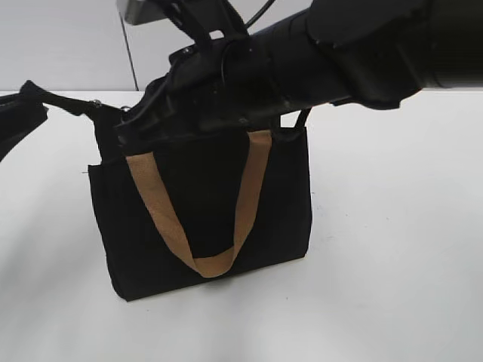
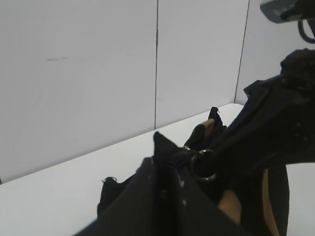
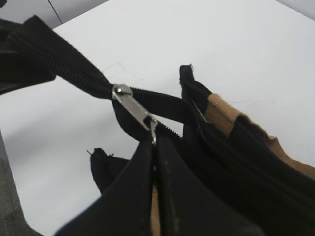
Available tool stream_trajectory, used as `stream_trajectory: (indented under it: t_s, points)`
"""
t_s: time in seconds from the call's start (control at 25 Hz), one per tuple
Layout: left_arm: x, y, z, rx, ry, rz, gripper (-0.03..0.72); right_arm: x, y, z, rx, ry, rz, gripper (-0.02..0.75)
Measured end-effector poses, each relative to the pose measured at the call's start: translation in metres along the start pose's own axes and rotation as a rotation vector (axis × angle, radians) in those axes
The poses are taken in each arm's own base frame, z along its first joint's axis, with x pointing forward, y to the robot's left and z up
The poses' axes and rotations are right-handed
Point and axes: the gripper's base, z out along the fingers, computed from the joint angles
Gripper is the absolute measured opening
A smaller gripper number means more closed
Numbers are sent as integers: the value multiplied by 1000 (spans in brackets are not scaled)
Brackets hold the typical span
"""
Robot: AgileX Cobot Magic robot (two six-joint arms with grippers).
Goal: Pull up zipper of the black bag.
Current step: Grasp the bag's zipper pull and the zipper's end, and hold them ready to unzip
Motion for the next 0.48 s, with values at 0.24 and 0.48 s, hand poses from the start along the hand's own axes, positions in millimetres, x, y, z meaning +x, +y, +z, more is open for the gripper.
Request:
stream_trajectory:
  t_s: [0.24,0.48]
  points:
    - [-3,4,-1,-51,-43,-44,27,0,-19,-8,-15,26,75,-1]
    - [-4,5,-1,-59,-62,-56,27,2,-31,-11,-16,45,110,-1]
